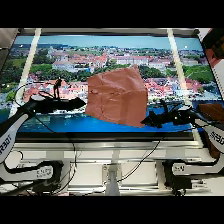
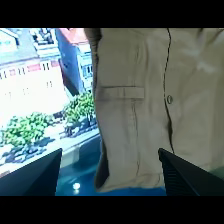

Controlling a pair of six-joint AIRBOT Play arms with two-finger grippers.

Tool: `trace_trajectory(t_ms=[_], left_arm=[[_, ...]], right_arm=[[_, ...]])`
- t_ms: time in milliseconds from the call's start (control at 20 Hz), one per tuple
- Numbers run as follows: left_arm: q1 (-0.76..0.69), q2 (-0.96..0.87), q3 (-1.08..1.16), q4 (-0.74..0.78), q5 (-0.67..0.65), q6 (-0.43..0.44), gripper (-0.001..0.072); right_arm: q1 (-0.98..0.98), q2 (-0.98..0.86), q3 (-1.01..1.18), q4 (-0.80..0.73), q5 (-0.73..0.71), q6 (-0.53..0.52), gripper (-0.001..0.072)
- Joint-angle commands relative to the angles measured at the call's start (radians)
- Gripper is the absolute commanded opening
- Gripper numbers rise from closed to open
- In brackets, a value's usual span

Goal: Fold the clothes and pants, and hang the long-sleeved shirts on hangers.

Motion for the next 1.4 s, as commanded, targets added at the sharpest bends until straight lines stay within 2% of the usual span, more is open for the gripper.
trace_trajectory(t_ms=[0,150,250,400,600,700,800,850,900,950,1100,1350], left_arm=[[0.082,0.002,0.000,0.034,-0.155,-0.003,0.0687],[0.031,0.000,-0.008,0.081,-0.145,-0.003,0.0686],[-0.034,-0.002,-0.010,0.080,-0.085,-0.005,0.0687],[-0.129,-0.029,-0.010,0.080,0.017,-0.066,0.0687],[-0.185,-0.085,-0.010,0.042,0.027,-0.124,0.0674],[-0.203,-0.113,-0.008,-0.032,0.032,-0.117,0.0531],[-0.210,-0.127,-0.008,-0.093,0.032,-0.072,0.0328],[-0.210,-0.127,-0.008,-0.117,0.032,-0.056,0.0261],[-0.210,-0.127,-0.007,-0.137,0.031,-0.043,0.0155],[-0.210,-0.127,-0.006,-0.145,0.030,-0.024,0.0006],[-0.198,-0.116,0.012,-0.142,0.001,-0.006,0.0012],[-0.111,-0.011,0.126,-0.077,-0.162,0.020,0.0010]], right_arm=[[0.000,0.010,0.001,0.015,0.029,-0.064,0.0008],[0.000,0.056,0.001,0.028,-0.004,-0.078,0.0006],[0.000,0.099,0.001,0.028,-0.034,-0.077,0.0006],[0.000,0.153,0.001,0.023,-0.029,-0.077,0.0006],[0.000,0.163,0.001,0.024,-0.028,-0.075,0.0006],[0.000,0.163,0.001,0.024,-0.027,-0.075,0.0006],[0.000,0.164,0.001,0.023,-0.024,-0.076,0.0006],[0.000,0.166,0.001,0.023,-0.021,-0.079,0.0006],[0.000,0.166,0.001,0.024,-0.015,-0.079,0.0006],[0.000,0.166,0.001,0.024,-0.003,-0.083,0.0006],[0.000,0.168,0.002,0.035,0.049,-0.124,0.0006],[0.000,0.296,0.092,0.042,0.134,-0.157,0.0006]])
